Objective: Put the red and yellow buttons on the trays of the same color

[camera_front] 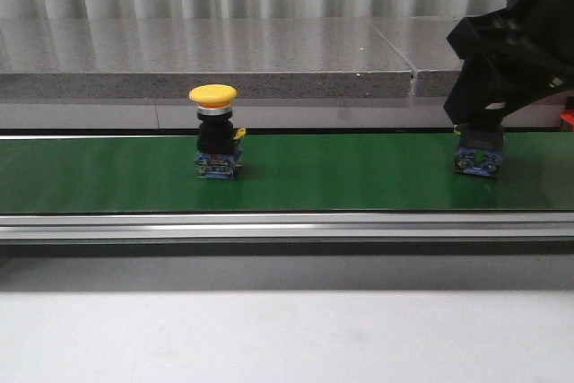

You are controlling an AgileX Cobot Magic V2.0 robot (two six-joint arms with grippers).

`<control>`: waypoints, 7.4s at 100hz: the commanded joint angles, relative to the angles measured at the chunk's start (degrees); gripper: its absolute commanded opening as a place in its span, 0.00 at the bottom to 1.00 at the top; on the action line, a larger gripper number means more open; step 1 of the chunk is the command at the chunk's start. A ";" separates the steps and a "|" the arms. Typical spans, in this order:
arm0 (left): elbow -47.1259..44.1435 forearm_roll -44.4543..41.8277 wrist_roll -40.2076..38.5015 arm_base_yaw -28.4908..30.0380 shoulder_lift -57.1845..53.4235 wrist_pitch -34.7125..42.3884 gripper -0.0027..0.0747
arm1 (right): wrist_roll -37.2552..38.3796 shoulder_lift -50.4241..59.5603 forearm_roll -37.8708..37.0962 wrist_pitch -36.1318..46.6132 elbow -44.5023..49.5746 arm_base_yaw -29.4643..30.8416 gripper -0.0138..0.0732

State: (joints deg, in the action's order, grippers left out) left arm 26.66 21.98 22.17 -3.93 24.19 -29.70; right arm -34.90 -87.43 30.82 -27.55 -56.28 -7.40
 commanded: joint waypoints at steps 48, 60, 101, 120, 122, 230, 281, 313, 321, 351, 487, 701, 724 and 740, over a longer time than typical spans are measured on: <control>1.60 1.31 -0.10 -0.49 0.26 3.78 0.01 | 2.97 1.97 0.82 0.51 -21.21 32.07 0.37; 1.60 1.31 -0.10 -0.49 0.26 3.78 0.01 | 4.59 0.27 2.01 4.46 -21.93 37.78 0.37; 1.60 1.31 -0.10 -0.49 0.26 3.78 0.01 | 4.73 -14.15 5.97 2.17 -30.66 42.60 0.37; 1.60 1.31 -0.10 -0.49 0.26 3.78 0.01 | 4.73 -21.63 5.96 -2.60 -38.95 42.60 0.37; 1.60 1.31 -0.10 -0.49 0.26 3.78 0.01 | 4.67 -22.36 5.96 -2.91 -39.66 42.60 0.37; 1.60 1.31 -0.10 -0.49 0.26 3.89 0.01 | 4.07 -34.28 5.68 -4.14 -43.55 42.60 0.68; 1.60 1.31 -0.10 -0.49 0.26 3.89 0.01 | 4.07 -30.57 5.79 -8.83 -49.37 42.71 0.85; 1.60 1.31 -0.10 -0.49 0.26 3.89 0.01 | 4.07 -22.74 9.57 -18.66 -51.27 42.55 0.85; 1.60 1.31 -0.10 -0.49 0.26 3.89 0.01 | 4.07 -20.53 10.57 -21.57 -51.03 42.55 0.85; 1.60 1.31 -0.10 -0.49 0.26 3.89 0.01 | 1.14 -6.61 11.63 -23.81 -39.00 40.67 0.85; 1.60 1.31 -0.10 -0.49 0.26 3.89 0.01 | -20.10 7.27 10.18 -17.34 -1.84 13.91 0.85; 1.60 1.31 -0.10 -0.49 0.26 3.89 0.01 | 3.57 16.19 10.42 7.82 -1.96 52.12 0.30; 1.60 1.31 -0.10 -0.49 0.26 3.89 0.01 | 5.67 13.21 10.42 7.26 -1.86 57.75 0.30; 1.60 1.31 -0.10 -0.49 0.26 3.89 0.01 | 5.67 10.55 10.31 7.64 -0.60 60.16 0.30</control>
State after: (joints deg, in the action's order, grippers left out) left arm 26.66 21.98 22.17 -3.93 24.19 -29.59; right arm -29.31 -77.15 39.85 -22.83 -56.21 51.45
